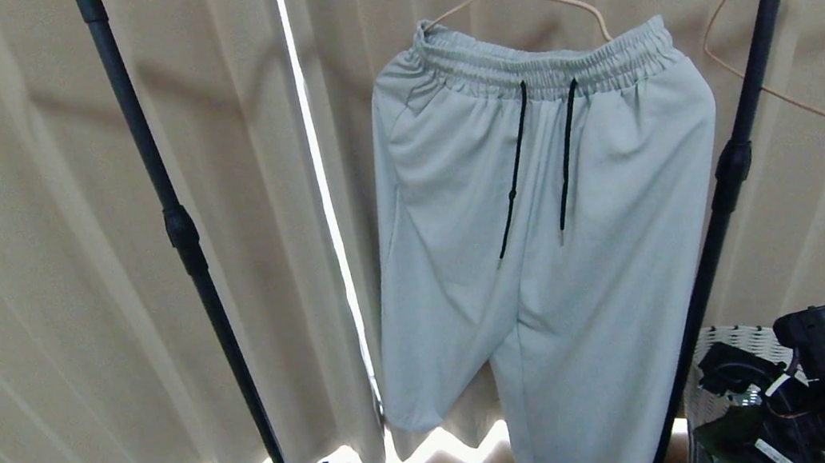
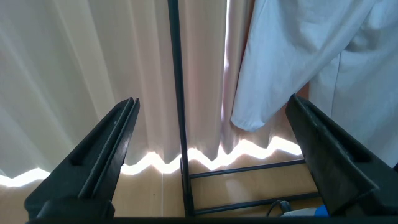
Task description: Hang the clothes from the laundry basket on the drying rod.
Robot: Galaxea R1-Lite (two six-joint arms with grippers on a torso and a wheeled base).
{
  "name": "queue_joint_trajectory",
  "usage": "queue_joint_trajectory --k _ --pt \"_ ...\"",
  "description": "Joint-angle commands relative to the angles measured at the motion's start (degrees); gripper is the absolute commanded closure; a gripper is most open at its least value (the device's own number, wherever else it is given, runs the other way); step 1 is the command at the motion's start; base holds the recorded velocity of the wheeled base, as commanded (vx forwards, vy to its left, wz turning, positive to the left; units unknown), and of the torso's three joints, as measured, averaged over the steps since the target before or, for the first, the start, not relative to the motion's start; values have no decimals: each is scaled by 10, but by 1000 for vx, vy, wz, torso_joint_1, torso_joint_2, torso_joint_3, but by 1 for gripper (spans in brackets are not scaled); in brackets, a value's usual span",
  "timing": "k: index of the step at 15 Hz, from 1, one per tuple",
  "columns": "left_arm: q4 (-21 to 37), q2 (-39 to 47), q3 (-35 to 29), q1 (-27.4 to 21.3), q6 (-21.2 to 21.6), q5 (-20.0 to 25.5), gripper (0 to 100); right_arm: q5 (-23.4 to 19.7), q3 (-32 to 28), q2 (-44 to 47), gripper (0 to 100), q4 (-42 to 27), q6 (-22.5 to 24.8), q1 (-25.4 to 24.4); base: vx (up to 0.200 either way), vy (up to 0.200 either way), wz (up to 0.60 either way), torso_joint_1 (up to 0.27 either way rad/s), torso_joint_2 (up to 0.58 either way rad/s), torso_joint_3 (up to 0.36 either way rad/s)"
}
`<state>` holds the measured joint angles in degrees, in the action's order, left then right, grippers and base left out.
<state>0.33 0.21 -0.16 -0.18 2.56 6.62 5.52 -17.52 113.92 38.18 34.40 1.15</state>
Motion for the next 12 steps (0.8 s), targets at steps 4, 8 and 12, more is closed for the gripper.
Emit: queue_joint_trajectory --k 4,8,12 --pt "0 0 1 0 0 1 0 -6 -5 -14 100 -2 -1 0 0 0 0 0 0 0" --pt "0 0 1 0 -1 1 0 -37 27 -149 100 -5 -42 3 0 0 0 0 0 0" --pt "0 0 0 0 1 1 0 -60 35 -320 100 -8 -111 3 0 0 0 0 0 0"
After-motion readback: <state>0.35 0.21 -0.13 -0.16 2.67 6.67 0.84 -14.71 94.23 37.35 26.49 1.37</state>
